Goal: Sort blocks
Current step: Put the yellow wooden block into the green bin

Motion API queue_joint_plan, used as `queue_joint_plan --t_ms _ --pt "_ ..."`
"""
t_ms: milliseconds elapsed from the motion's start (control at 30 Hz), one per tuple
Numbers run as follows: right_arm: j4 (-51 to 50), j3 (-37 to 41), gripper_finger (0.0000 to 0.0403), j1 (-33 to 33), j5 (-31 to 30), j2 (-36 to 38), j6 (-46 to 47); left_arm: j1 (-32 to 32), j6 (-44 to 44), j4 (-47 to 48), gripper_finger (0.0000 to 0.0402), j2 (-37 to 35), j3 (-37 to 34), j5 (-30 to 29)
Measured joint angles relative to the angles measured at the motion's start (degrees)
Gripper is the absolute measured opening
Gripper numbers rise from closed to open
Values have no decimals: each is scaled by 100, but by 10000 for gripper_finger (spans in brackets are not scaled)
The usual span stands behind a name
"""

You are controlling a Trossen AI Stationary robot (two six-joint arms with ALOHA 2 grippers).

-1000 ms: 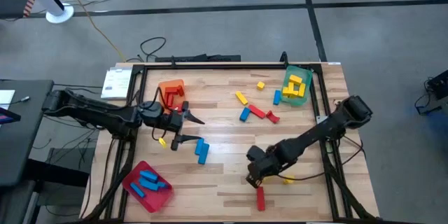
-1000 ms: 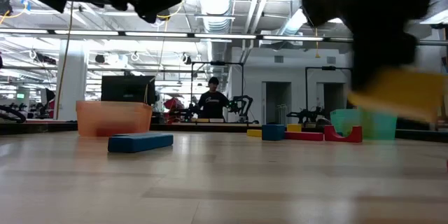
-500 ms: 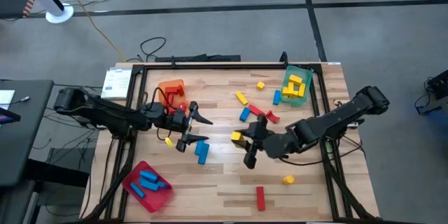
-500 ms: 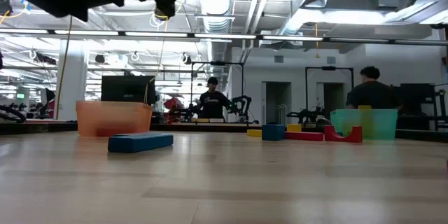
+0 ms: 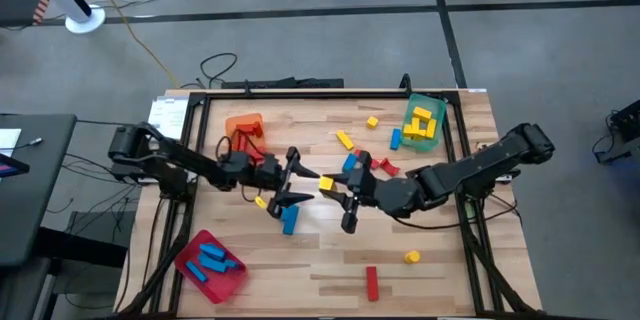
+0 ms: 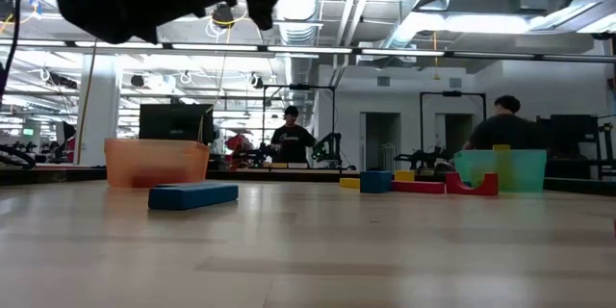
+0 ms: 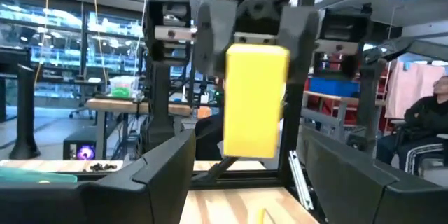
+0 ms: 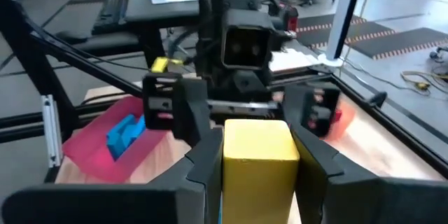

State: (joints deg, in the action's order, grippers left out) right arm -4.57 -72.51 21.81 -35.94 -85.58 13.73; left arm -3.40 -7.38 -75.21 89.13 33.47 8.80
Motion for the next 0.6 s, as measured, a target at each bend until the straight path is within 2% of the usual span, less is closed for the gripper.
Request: queue_joint_plan --t_ms 367,600 --pt "178 2 133 -8 56 0 -177 20 161 236 256 200 454 -67" --pt "421 2 133 -103 152 0 -390 -6 328 1279 256 200 912 159"
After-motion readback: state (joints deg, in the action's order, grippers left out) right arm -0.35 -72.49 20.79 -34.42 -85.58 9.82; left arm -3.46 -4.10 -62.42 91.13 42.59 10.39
